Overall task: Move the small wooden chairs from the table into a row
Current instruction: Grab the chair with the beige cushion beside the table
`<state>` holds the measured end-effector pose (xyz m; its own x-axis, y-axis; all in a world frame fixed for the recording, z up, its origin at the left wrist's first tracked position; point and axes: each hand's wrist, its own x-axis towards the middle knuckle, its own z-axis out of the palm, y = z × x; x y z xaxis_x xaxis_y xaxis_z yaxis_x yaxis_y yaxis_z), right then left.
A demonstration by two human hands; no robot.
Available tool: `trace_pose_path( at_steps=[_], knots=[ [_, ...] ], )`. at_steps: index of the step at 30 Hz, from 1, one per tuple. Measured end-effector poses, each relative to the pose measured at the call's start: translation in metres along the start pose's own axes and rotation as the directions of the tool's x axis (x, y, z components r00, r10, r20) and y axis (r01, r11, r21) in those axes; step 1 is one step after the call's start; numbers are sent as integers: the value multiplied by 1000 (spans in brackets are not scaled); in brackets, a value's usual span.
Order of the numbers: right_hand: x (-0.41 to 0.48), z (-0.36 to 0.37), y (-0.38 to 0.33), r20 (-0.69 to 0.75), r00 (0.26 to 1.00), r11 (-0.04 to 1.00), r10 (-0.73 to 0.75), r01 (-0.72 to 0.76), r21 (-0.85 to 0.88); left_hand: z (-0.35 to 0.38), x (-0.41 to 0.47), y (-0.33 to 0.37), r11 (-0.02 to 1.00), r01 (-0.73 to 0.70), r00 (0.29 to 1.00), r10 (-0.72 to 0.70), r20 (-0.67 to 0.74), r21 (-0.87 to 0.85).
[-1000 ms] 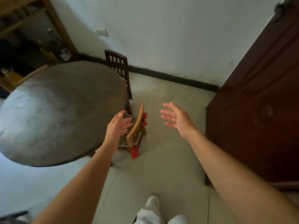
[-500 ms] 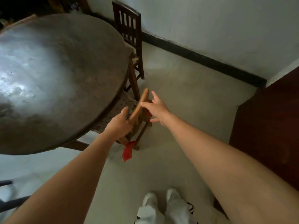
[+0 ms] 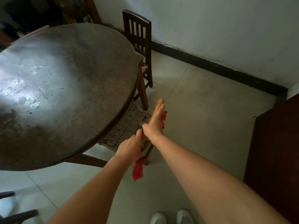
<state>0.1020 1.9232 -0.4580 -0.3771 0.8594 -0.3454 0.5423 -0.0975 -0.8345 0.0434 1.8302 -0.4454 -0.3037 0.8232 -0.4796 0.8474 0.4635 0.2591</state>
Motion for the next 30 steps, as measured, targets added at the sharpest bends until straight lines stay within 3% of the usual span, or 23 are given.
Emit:
trace_pose_path(
  at_steps=[4, 12, 18, 24, 28, 30],
  knots=[
    [-19, -45, 8, 26, 999, 999, 30, -30, -29, 3, -22, 41, 1000, -12, 1000, 12, -1, 1],
    [-84, -189, 69, -17, 964, 962, 265, -266, -58, 48, -77, 185, 988, -151, 989, 151, -7, -26],
    [-143, -283, 130, -58, 955, 957, 290, -289, 15, 110, -118, 286, 970, -229, 973, 229, -10, -85],
    [-177, -334, 170, -113, 938, 943, 327, -332, -28, 155, -146, 349, 953, -259, 964, 264, 14, -160],
    [-187, -348, 188, -233, 901, 892, 365, -411, -191, 170, -153, 369, 922, -229, 957, 272, 104, -311],
    [-187, -350, 189, -265, 881, 882, 392, -442, -164, 175, -151, 374, 904, -202, 954, 268, 133, -376]
  ],
)
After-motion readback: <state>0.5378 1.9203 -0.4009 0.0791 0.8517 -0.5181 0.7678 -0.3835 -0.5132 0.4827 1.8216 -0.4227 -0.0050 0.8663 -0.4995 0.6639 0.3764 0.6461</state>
